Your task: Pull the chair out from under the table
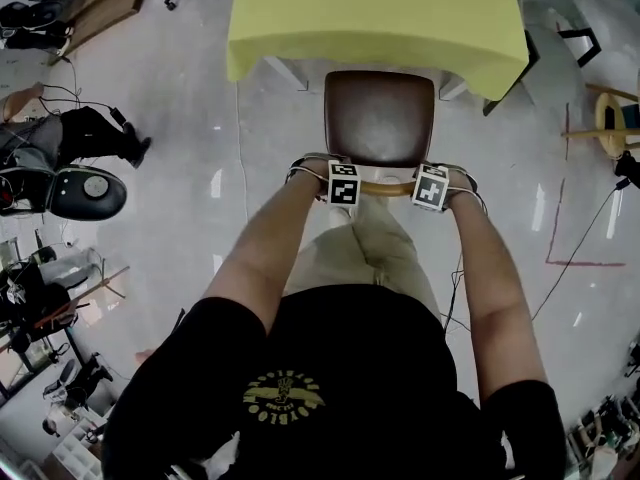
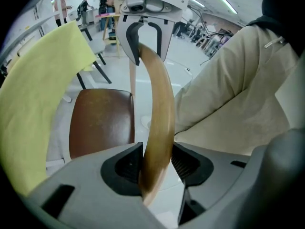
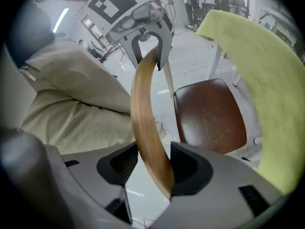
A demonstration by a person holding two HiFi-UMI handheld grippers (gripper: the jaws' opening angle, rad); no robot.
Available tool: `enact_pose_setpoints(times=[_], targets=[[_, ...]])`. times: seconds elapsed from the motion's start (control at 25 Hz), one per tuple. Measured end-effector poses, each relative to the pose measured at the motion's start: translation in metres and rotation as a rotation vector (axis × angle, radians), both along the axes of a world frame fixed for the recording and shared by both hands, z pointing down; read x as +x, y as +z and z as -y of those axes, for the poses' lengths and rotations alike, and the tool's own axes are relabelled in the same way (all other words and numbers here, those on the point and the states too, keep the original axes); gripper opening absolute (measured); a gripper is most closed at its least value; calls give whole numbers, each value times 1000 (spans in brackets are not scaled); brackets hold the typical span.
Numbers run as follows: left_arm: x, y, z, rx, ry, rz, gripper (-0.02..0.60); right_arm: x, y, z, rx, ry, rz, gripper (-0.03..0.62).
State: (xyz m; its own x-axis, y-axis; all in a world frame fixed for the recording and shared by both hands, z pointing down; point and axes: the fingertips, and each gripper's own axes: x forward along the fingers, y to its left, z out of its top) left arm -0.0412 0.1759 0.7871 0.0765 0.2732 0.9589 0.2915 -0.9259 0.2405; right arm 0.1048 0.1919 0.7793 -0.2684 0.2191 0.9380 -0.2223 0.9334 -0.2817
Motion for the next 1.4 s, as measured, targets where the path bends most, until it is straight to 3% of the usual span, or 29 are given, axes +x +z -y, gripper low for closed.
enact_pose_setpoints(times=[0.68,0.84,1.04,1.2,1.28,1.4], targets=[[-18,0,-66,-5,15,-1,183,-18,1,-71,-24,50,5,209],[-12,-2,-65,-19,-103,-24,194,-16,1,-72,-22,91,30,212],[-12,-6,-63,-21,-186,-34,208,-13,-12,-67,-52,181,80,212],[-7,-18,-63,-2,-304,-58,209,-5,-30,-55,-46,331,182,210],[3,-28,-58,10,-410,-116,209,5,-40,-39,7,444,243,180],[7,-52,-35,31,-681,-220,192,17,-62,-16,94,622,290,26]])
